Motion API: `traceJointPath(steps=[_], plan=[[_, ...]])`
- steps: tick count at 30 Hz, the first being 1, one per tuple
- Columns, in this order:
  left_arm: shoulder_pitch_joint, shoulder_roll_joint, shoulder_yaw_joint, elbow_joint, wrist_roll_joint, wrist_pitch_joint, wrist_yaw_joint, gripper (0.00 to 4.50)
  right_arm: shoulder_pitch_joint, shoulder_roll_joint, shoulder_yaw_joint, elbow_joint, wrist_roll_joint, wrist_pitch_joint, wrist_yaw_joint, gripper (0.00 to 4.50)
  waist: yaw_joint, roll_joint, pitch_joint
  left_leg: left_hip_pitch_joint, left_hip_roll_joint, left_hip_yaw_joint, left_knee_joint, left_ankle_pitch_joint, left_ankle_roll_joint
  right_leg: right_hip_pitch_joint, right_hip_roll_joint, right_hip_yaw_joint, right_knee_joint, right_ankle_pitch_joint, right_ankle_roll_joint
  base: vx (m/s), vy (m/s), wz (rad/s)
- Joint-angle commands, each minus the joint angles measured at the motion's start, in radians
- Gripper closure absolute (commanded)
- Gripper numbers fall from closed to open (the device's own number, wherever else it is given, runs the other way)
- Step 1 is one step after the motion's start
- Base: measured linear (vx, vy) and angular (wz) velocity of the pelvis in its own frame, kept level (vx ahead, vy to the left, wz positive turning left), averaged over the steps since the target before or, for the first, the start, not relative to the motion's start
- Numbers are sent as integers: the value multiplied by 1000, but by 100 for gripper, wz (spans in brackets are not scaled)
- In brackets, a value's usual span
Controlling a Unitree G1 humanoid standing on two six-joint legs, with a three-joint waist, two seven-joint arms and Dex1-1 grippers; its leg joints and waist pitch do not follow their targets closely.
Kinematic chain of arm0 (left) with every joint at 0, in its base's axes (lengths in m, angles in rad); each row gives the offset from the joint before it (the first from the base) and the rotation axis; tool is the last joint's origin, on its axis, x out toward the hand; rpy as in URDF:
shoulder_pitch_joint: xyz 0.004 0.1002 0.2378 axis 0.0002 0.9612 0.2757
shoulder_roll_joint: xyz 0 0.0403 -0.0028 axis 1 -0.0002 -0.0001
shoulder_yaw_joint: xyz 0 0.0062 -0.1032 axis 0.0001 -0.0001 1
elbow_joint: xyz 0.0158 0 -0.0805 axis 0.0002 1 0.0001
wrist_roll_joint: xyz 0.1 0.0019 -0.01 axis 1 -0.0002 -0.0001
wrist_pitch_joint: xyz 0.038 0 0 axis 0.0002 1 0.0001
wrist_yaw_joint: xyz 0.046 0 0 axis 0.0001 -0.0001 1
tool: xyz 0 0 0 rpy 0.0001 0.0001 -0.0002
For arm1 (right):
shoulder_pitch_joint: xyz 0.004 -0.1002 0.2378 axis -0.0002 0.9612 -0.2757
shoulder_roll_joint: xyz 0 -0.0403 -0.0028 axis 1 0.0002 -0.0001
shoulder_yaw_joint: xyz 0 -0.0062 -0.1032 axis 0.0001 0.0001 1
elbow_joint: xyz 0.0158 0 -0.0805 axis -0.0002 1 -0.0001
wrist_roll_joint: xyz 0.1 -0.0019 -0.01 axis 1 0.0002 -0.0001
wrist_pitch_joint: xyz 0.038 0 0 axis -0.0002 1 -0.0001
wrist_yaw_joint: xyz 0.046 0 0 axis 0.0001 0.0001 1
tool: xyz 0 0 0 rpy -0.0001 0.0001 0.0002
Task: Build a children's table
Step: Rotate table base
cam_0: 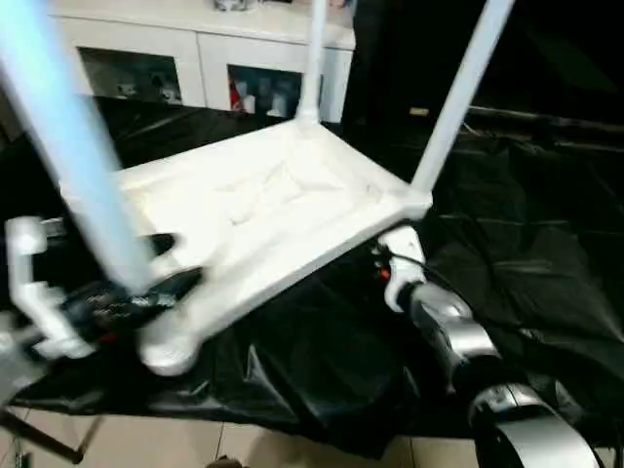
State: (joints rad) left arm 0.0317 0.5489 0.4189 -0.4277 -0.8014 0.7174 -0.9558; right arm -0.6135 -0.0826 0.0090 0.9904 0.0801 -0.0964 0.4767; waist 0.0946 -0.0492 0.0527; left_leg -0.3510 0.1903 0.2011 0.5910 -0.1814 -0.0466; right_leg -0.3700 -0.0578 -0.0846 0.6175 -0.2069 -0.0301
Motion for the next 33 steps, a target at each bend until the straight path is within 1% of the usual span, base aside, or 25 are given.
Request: traceJointPath(steps=[1, 2, 3, 4, 5, 6, 7, 8, 9, 10, 11, 12, 13, 14, 15, 17, 18, 21, 22, 24, 25, 26, 27, 30, 33], plan=[[-27, -9, -65, -29, -28, 28, -1, 5, -27, -1, 5, 37, -9, 0, -2, 84, -6, 21, -47, 19, 53, -32, -83, -323, -65, 15, -92, 71, -75, -285, -158, 0, 0, 0], [-46, -20, -98, -35, -37, 43, 3, 5, -40, 3, 9, 52, -16, -3, 0, 84, -9, 11, -47, 16, 54, -29, -83, -313, -63, 15, -91, 71, -76, -280, -159, 0, 0, 0], [-67, -34, -139, -46, -42, 59, 7, 5, -55, 8, 11, 69, -21, -6, 3, 84, -5, 13, -47, 20, 55, -30, -83, -309, -65, 14, -94, 71, -74, -292, -158, 0, 0, 0], [-88, -48, -179, -55, -51, 80, 8, 5, -68, 12, 12, 81, -24, -5, 7, 84, -6, 10, -48, 21, 56, -29, -82, -308, -68, 12, -94, 71, -74, -291, -158, 0, 0, 0], [-108, -63, -217, -61, -58, 92, 13, 5, -79, 17, 14, 93, -29, -4, 10, 84, -8, 3, -47, 19, 58, -30, -84, -304, -75, 13, -93, 71, -74, -285, -157, 0, 0, 0], [-126, -76, -250, -62, -62, 96, 18, 5, -89, 21, 17, 102, -33, -4, 15, 84, -11, 1, -47, 15, 56, -30, -84, -304, -79, 16, -93, 71, -72, -281, -151, 0, 0, 0], [-146, -95, -284, -59, -61, 97, 24, 5, -96, 24, 22, 108, -37, -4, 22, 84, -12, 3, -47, 14, 56, -31, -84, -304, -81, 18, -93, 71, -71, -282, -148, 0, 0, 0], [-160, -107, -305, -52, -52, 94, 27, 5, -100, 27, 26, 112, -40, -5, 26, 84, -15, -10, -48, 16, 56, -29, -82, -297, -82, 17, -93, 71, -73, -274, -145, 0, 0, 0], [-183, -125, -336, -38, -33, 85, 27, 5, -105, 30, 31, 116, -43, -6, 31, 84, -13, -6, -50, 16, 56, -30, -81, -284, -84, 19, -96, 72, -71, -266, -145, 0, 0, 0], [-221, -152, -377, -5, 2, 74, 31, 5, -110, 36, 38, 119, -48, -8, 40, 84, -18, -10, -52, 7, 55, -30, -81, -251, -83, 26, -95, 72, -66, -221, -149, 0, 0, 0], [-228, -157, -384, 2, 9, 73, 32, 5, -111, 36, 39, 120, -48, -9, 41, 84, -19, -11, -52, 10, 55, -28, -80, -243, -81, 23, -93, 71, -67, -211, -147, 0, 0, 0], [-254, -171, -412, 32, 35, 60, 33, 5, -115, 40, 42, 126, -53, -13, 46, 84, -28, -36, -54, 3, 54, -26, -75, -214, -69, 27, -93, 71, -64, -180, -151, 0, 0, 0], [-274, -182, -433, 57, 51, 52, 28, 5, -118, 44, 44, 130, -56, -16, 51, 84, -25, -32, -55, 4, 53, -25, -73, -203, -63, 27, -94, 72, -63, -179, -151, 0, 0, 0], [-279, -185, -437, 62, 54, 51, 28, 5, -119, 45, 44, 131, -57, -17, 52, 84, -29, -29, -57, -2, 52, -26, -70, -174, -54, 30, -96, 74, -57, -155, -153, 0, 0, 0], [-315, -208, -472, 106, 85, 34, 30, 5, -124, 51, 45, 139, -61, -22, 56, 84, -31, -30, -56, 2, 52, -24, -68, -171, -49, 25, -95, 73, -61, -157, -153, 0, 0, 0], [-353, -236, -510, 149, 116, 13, 40, 5, -128, 56, 44, 143, -64, -27, 68, 84, -33, -35, -54, 1, 53, -24, -68, -178, -43, 26, -96, 73, -63, -170, -156, 0, 0, 0], [-382, -260, -544, 182, 139, -7, 38, 5, -130, 60, 45, 142, -66, -27, 78, 84, -35, -34, -54, 1, 54, -24, -67, -185, -43, 26, -96, 73, -63, -186, -156, 0, 0, 0], [-416, -291, -580, 224, 168, -42, 40, 5, -133, 63, 48, 146, -68, -28, 87, 84, -35, -32, -52, 5, 56, -25, -68, -204, -47, 22, -95, 72, -68, -217, -152, 0, 0, 0], [-442, -319, -601, 263, 193, -71, 48, 5, -134, 65, 49, 148, -68, -30, 94, 84, -36, -33, -53, 4, 56, -26, -69, -208, -49, 24, -95, 72, -69, -217, -154, 0, 0, 0], [-459, -340, -617, 291, 208, -92, 46, 5, -133, 66, 49, 146, -64, -29, 108, 84, -37, -31, -53, 3, 55, -26, -68, -209, -48, 24, -95, 72, -69, -214, -154, 0, 0, 0], [-466, -351, -628, 301, 212, -99, 41, 5, -131, 66, 48, 144, -62, -28, 118, 84, -37, -32, -54, 3, 56, -27, -67, -208, -47, 25, -96, 72, -68, -213, -155, 0, 0, 0], [-474, -362, -639, 313, 219, -108, 35, 5, -130, 65, 49, 141, -61, -26, 128, 84, -37, -30, -56, 1, 56, -28, -66, -199, -45, 28, -98, 72, -65, -198, -161, 0, 0, 0], [-485, -380, -654, 335, 232, -125, 28, 5, -127, 64, 50, 138, -60, -27, 144, 84, -40, -27, -57, 3, 56, -26, -65, -196, -42, 25, -95, 71, -67, -182, -167, 0, 0, 0], [-497, -404, -674, 368, 252, -154, 23, 5, -121, 61, 49, 132, -56, -25, 172, 84, -40, -28, -59, 1, 57, -27, -64, -183, -31, 30, -96, 71, -62, -148, -185, 0, 0, 0], [-511, -426, -685, 408, 278, -189, 28, 5, -118, 53, 43, 128, -50, -20, 180, 84, -43, -29, -58, 1, 57, -26, -64, -176, -23, 29, -95, 70, -63, -130, -197, 0, 0, 0]])
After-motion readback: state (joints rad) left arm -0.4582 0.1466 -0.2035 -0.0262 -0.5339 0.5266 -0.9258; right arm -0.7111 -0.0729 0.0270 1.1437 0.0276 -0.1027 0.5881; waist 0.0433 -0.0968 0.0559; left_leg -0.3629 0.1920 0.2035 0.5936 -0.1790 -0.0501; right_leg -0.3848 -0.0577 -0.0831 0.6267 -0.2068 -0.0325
